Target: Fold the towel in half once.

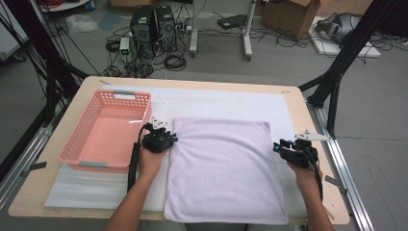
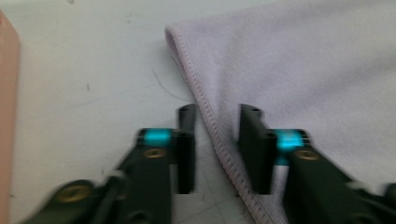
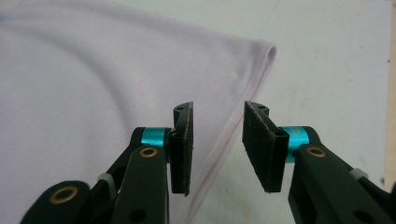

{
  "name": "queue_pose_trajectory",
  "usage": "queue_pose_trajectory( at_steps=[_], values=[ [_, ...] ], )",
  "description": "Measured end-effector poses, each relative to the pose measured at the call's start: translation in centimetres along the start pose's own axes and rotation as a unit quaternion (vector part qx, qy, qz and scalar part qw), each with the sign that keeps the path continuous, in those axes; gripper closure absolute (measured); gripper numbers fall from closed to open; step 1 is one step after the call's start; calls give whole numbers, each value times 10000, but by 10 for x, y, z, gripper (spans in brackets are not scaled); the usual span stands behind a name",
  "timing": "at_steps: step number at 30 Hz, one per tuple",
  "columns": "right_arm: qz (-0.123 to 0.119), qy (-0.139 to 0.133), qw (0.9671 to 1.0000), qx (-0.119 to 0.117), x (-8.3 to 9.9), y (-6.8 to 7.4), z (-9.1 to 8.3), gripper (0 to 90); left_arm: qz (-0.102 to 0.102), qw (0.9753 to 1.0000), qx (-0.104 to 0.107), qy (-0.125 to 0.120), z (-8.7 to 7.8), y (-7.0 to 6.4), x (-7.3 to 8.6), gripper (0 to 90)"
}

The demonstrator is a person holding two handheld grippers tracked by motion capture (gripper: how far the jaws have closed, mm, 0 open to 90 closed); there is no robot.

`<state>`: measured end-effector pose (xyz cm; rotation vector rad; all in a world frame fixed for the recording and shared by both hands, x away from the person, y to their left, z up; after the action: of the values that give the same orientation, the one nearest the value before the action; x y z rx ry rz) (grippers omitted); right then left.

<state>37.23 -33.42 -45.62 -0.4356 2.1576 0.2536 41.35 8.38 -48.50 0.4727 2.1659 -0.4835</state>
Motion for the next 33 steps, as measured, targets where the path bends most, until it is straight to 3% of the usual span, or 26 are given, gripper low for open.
queue_pose_trajectory(
  at_steps=[3, 7, 11, 13, 14, 16, 19, 21, 23, 25, 27, 33],
  values=[
    [-49, 206, 9997, 79, -8, -8, 19, 632, 35, 9996, 286, -68, -1, -5, -1, 542],
    [107, 309, 9994, 114, -16, -20, 43, 633, 101, 9981, 556, -227, -5, -12, -5, 480],
    [217, 360, 9991, 94, -21, -24, 67, 669, 62, 9973, 671, -282, -8, -11, -5, 452],
    [143, 509, 9985, 142, -20, -24, 77, 747, 58, 9974, 662, -264, -9, -10, -5, 451],
    [131, 505, 9986, 112, -20, -24, 81, 818, 49, 9973, 678, -265, -9, -11, -5, 451],
    [126, 428, 9989, 125, -21, -26, 82, 866, 34, 9974, 670, -270, -9, -11, -5, 452],
    [-48, 382, 9966, 734, -22, -30, 82, 875, 12, 9974, 670, -272, -9, -12, -5, 452],
    [127, 309, 9966, 755, -22, -32, 83, 855, 12, 9973, 685, -257, -10, -13, -5, 450],
    [189, 309, 9953, 898, -23, -33, 81, 674, 12, 9970, 710, -308, -11, -14, -6, 443],
    [381, 207, 9963, 743, -24, -33, 74, 626, 39, 9963, 748, -420, -14, -15, -9, 435],
    [337, 153, 9966, 742, -26, -34, 61, 570, 41, 9954, 810, -516, -17, -16, -11, 426],
    [369, 13, 9992, 180, -23, -28, 19, 432, 71, 9905, 1201, -664, -25, -22, -14, 321]
  ],
)
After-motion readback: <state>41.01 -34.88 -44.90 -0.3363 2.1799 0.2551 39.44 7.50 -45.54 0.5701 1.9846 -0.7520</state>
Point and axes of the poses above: each handheld gripper's, and its own axes: z roughly forward along the jaws, x roughly out of its underside, y roughly to its left, the point moved 6 cm from there along z, roughly forward along the jaws, and after that the axes turned 4 degrees about x, right-handed, at the moved point
